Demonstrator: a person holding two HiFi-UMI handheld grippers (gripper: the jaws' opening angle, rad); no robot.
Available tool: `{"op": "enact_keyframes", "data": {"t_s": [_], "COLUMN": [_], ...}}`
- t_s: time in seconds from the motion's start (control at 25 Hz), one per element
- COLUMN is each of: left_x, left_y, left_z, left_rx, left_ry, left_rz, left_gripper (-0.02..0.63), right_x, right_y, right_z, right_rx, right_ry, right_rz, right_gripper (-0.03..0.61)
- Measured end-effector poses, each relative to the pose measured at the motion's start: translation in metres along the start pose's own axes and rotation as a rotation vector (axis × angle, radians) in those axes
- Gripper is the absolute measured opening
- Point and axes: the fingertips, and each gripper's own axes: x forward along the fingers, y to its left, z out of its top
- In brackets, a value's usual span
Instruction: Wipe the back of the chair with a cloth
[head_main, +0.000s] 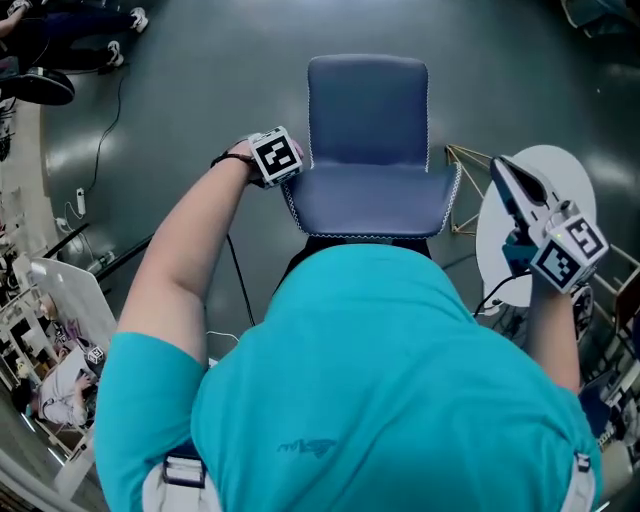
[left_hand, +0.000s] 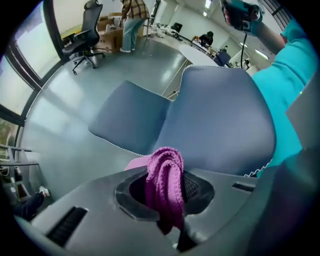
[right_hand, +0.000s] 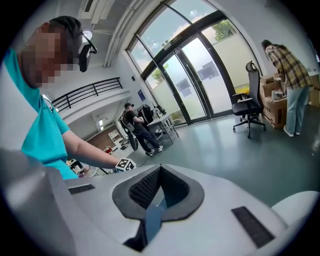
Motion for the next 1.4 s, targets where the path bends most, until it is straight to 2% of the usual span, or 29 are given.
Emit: {"op": "enact_keyframes", "data": {"t_s": [0.16, 0.36, 0.52, 0.68, 0.96, 1.4], "left_x": [0.022, 0.018, 0.013, 0.007, -0.005, -0.032], "left_y": [-0.011, -0.02, -0.039, -0.064, -0.091, -0.123], "left_z": [-0.012, -0.012, -0.007, -0.001, 0.009, 0.029], "left_rx": [0.038, 0.035, 0.057, 0.057, 0.049, -0.003], "left_ry": [0.121, 0.159, 0.178, 0.175, 0.167, 0.08], "left_rz": [-0.057, -0.109, -0.189, -0.261, -0.332, -0.42], "left_gripper": [0.058, 0.058, 0.058, 0.058, 0.058, 0.058], "right_x": [0.0, 0.0, -0.003, -0.01, -0.02, -0.024], "right_y": [-0.005, -0.006, -0.007, -0.007, -0.005, -0.006], "right_z": [-0.01, -0.01, -0.012, -0.014, -0.013, -0.007], "right_rx": [0.008, 0.02, 0.029, 0.034, 0.032, 0.03], "right_ry": [0.016, 0.009, -0.002, -0.016, -0.039, -0.068], "right_rz": [0.01, 0.019, 0.019, 0.015, 0.015, 0.013], "right_gripper": [-0.008, -0.008, -0.008, -0.008, -0.008, -0.008]}}
